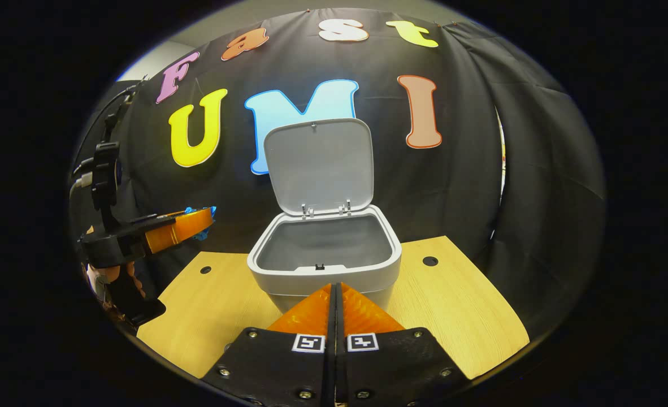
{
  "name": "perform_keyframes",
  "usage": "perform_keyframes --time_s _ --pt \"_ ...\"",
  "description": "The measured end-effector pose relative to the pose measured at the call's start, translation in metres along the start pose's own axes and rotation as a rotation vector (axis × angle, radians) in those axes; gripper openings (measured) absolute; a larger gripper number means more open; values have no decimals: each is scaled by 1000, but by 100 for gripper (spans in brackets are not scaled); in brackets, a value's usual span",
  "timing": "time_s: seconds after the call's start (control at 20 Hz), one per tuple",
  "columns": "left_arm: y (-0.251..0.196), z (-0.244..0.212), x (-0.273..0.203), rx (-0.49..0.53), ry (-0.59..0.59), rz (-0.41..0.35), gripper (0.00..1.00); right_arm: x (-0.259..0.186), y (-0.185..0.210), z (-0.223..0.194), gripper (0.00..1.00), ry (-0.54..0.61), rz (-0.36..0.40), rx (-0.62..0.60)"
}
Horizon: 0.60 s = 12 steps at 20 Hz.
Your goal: Press the lid of the desktop garbage bin to open it, pick up the crumpled paper on the desktop and throw it into the bin, then pick up the pop can on the desktop and drop it into the bin, and finally close the garbage bin lid.
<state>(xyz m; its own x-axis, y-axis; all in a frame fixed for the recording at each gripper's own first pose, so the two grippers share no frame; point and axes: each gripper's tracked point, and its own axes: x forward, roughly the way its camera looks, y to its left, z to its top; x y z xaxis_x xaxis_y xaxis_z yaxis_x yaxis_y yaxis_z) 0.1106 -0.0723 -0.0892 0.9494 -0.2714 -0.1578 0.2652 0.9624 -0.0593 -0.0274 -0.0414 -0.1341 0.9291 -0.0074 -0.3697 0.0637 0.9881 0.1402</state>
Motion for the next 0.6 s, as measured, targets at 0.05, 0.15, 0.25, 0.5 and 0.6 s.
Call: perform_keyframes --time_s 0.05,0.15,0.25,0.5,0.6 --pt "-9 4 2 3 -8 -18 29 0 -1 0 0 0 -4 3" --pt "-26 10 5 8 -17 -48 31 -1 -3 -1 0 2 -8 8" --pt "-41 15 9 15 -24 -76 31 -2 -5 -3 0 3 -12 10" --pt "-74 22 20 34 -30 -134 31 -4 -12 -6 0 6 -26 23" --pt "-86 23 23 43 -29 -153 34 -5 -15 -7 0 8 -33 29"
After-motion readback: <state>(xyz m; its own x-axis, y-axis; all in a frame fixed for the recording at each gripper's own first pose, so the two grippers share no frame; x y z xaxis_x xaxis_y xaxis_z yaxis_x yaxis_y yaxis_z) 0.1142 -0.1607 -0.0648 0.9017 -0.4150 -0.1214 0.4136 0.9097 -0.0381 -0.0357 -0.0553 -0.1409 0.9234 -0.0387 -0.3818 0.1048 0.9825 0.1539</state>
